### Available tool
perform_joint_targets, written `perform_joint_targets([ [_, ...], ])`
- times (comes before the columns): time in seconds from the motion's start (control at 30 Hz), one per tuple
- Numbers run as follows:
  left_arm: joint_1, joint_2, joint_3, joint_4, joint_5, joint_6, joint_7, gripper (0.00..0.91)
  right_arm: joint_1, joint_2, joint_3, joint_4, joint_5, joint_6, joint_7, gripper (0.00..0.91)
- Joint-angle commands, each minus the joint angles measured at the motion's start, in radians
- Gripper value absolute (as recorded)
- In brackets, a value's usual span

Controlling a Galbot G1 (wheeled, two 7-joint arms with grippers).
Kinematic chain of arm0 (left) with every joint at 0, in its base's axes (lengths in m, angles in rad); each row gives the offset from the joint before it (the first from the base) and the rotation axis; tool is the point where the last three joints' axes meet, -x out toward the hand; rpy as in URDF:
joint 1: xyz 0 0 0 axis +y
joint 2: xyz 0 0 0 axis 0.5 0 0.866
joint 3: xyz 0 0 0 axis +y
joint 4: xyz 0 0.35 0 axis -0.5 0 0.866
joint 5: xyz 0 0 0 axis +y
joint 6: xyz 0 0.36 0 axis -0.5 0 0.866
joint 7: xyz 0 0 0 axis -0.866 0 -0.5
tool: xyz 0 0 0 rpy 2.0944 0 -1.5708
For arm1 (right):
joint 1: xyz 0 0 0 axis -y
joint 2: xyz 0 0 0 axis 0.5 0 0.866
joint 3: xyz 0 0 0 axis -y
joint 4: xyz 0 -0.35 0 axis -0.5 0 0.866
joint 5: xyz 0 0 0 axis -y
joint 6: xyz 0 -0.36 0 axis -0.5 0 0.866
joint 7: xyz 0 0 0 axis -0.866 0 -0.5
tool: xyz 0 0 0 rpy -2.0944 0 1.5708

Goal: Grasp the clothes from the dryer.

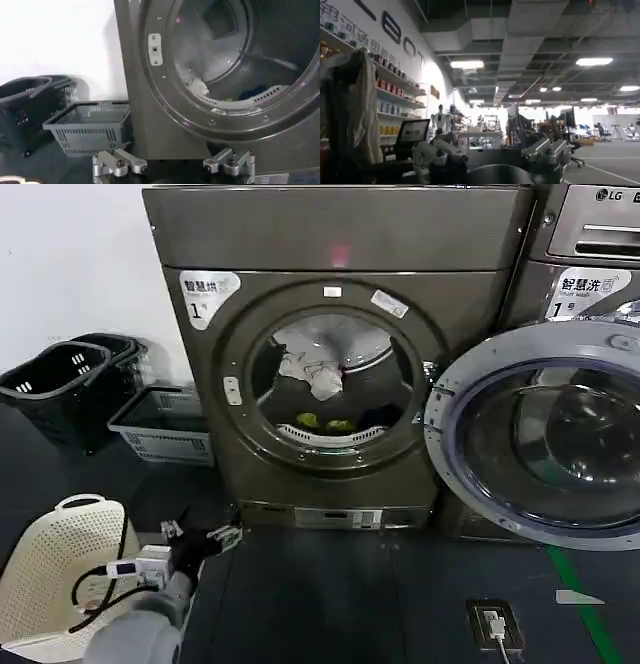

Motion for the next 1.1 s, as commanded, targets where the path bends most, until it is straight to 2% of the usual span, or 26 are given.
perform_joint_targets([
  [0.03, -0.001, -0.001, 0.004, 0.002, 0.0, 0.049, 0.003, 0.907, -0.002, -0.001, 0.0, -0.004, 0.004, 0.009, 0.002, 0.907],
  [1.1, -0.006, -0.007, 0.015, 0.001, 0.002, 0.049, 0.001, 0.907, -0.001, 0.009, -0.004, -0.005, 0.002, 0.024, -0.005, 0.907],
])
